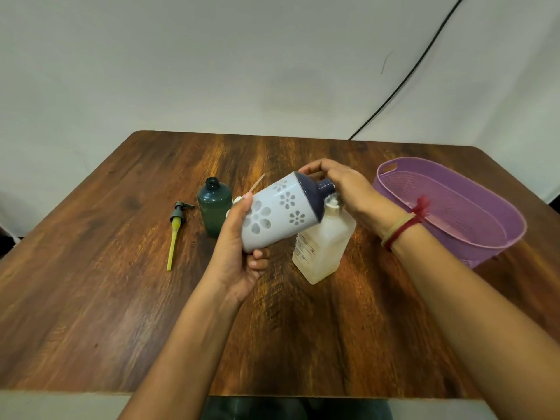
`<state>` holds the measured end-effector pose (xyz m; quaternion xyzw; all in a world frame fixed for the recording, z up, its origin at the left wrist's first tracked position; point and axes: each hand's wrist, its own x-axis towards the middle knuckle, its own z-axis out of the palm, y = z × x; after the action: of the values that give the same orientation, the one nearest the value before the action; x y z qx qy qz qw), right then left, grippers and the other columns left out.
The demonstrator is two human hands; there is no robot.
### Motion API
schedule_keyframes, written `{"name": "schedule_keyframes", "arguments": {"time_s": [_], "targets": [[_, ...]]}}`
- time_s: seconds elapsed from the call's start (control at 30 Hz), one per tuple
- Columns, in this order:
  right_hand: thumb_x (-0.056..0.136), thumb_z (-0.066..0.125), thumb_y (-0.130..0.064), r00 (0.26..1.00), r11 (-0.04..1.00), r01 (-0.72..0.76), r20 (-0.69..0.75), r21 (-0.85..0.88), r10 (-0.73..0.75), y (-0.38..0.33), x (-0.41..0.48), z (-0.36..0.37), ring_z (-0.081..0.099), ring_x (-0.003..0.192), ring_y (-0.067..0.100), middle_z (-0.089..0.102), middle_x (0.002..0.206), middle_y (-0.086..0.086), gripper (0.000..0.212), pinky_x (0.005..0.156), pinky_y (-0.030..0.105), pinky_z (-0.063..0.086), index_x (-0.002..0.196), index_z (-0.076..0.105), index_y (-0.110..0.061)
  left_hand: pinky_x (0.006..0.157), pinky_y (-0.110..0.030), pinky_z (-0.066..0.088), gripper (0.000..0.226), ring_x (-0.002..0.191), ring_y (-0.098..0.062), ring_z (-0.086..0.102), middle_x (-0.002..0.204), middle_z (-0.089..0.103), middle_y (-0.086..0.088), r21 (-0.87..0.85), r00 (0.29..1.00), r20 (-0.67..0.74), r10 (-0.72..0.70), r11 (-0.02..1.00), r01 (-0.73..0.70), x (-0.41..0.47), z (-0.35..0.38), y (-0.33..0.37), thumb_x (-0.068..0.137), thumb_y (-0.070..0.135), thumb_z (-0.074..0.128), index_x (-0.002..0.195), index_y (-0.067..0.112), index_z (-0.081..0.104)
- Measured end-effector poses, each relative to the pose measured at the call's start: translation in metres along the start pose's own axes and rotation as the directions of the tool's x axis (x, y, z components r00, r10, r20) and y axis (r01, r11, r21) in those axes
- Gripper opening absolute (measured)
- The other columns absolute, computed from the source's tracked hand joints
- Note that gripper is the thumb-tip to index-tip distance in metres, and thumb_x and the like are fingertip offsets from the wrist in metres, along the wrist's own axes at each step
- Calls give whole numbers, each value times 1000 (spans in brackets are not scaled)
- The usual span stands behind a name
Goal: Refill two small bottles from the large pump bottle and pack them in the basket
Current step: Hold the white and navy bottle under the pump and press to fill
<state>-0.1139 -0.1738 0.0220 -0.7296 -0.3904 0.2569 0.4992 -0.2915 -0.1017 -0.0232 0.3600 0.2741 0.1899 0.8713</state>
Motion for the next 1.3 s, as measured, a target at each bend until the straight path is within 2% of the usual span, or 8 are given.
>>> {"name": "schedule_keyframes", "arguments": {"time_s": [0.1,0.3,0.47,0.7,0.87,1.0,1.17,1.3], "targets": [[95,31,-3,1000,1000,0,13,-21,1,0,0,4,52,83,7,57,96,1,31,55,3,43,109,59,0,30,-9,29,38,33,-3,36,71,59,-3,-1,1000,-14,6,1000,-6,0,-1,2,79,52,60,91,17,63],[99,34,-16,998,999,-43,35,-27,44,-9,-2,-3,56,93,14,60,109,5,30,71,22,44,108,62,-10,30,-9,29,37,34,-3,36,70,60,-2,32,999,-6,46,998,-45,-3,4,10,82,52,58,94,17,63],[99,30,-13,1000,1000,-20,-13,3,20,2,-4,6,52,82,5,57,94,-4,31,55,4,43,101,60,-11,30,-9,29,36,33,-3,35,67,59,-1,33,999,-35,32,999,-31,-1,3,4,83,52,57,92,17,62],[99,31,-14,999,998,-39,20,-43,40,-14,-5,1,54,91,8,59,112,3,32,66,17,41,107,62,-11,30,-9,29,38,34,-3,36,71,60,-3,34,999,0,52,998,-52,-4,2,7,82,52,57,96,17,61],[98,34,-11,999,996,-11,-41,85,14,-3,-9,3,55,80,7,60,93,-2,29,55,6,46,101,63,-7,31,-9,29,41,36,-3,37,70,60,-2,56,999,-2,50,997,-50,-2,2,5,77,53,60,97,17,62],[98,32,-8,999,999,-29,-42,34,30,-3,-5,8,51,77,5,56,88,-3,28,49,2,40,97,59,-8,30,-10,29,41,35,-3,36,70,59,-1,56,998,-23,50,997,-49,-1,0,5,76,53,60,95,16,62],[98,34,-14,998,998,-59,27,-23,60,-12,-3,0,56,87,9,60,101,0,28,64,17,44,98,62,-14,29,-10,30,42,36,-4,36,73,59,-2,49,998,-2,59,997,-59,-2,0,9,74,52,61,97,17,62],[98,35,-15,1000,999,-16,-12,34,17,-2,-3,4,55,84,9,60,93,-3,31,67,20,42,85,62,-20,30,-10,30,39,35,-3,36,70,59,-2,38,998,-18,53,998,-52,2,1,3,80,52,59,94,16,61]]}}
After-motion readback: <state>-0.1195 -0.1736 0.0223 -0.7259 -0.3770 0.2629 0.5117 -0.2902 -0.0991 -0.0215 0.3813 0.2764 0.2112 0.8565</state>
